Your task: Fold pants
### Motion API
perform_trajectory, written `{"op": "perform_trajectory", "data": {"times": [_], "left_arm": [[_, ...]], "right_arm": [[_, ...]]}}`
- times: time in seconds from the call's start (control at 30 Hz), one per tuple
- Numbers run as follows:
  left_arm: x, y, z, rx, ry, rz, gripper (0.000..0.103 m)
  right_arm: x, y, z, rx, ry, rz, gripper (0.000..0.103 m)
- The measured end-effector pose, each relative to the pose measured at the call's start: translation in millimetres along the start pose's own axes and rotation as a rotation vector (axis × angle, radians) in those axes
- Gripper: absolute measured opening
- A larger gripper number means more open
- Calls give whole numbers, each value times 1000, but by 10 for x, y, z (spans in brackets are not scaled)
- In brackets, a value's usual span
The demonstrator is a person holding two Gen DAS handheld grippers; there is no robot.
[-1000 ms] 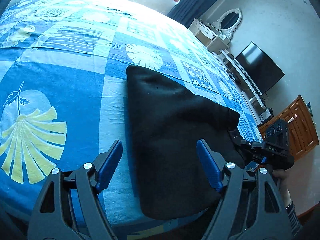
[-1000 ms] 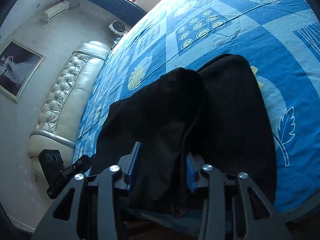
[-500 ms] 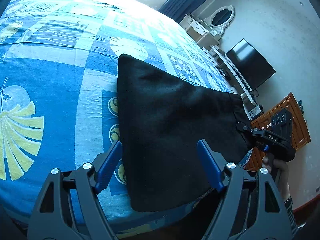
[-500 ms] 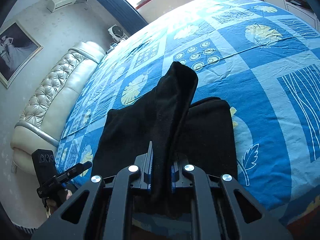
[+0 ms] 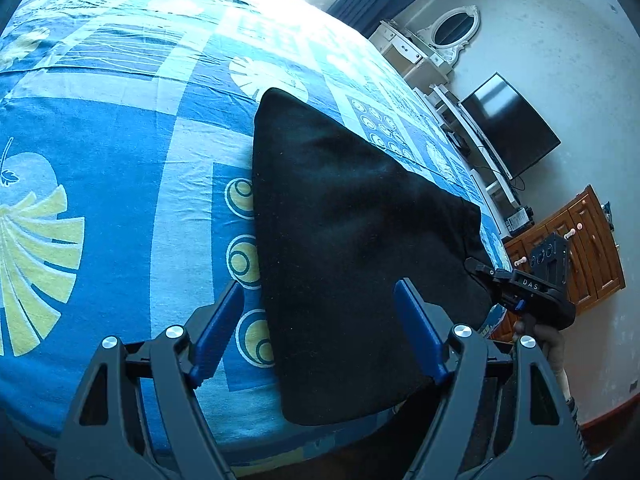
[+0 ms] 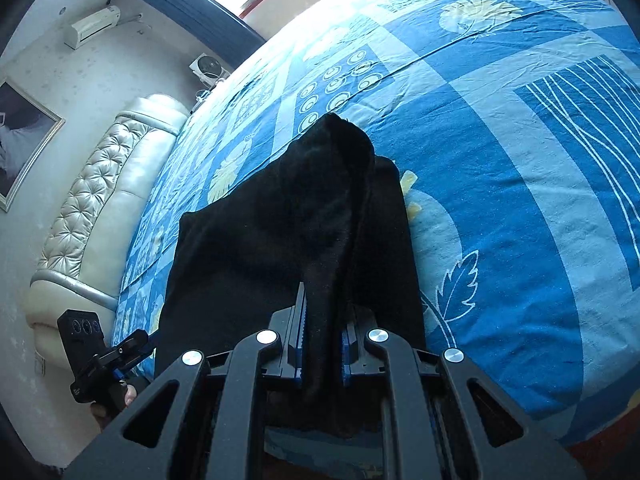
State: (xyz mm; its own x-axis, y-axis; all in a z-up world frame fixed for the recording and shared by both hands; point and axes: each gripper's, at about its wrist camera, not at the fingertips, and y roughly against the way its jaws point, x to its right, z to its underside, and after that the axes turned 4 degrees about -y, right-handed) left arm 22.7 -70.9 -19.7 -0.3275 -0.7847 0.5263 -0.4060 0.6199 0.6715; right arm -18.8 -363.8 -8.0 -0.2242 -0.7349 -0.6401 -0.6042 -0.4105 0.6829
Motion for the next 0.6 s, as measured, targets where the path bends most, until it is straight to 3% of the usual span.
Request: {"op": "perform_trajectory", "data": {"times": [0.6], "left_arm": [[18, -72, 51, -37, 7, 10, 77]], "right_arm": [[106, 77, -36, -22, -50, -52, 17]]}}
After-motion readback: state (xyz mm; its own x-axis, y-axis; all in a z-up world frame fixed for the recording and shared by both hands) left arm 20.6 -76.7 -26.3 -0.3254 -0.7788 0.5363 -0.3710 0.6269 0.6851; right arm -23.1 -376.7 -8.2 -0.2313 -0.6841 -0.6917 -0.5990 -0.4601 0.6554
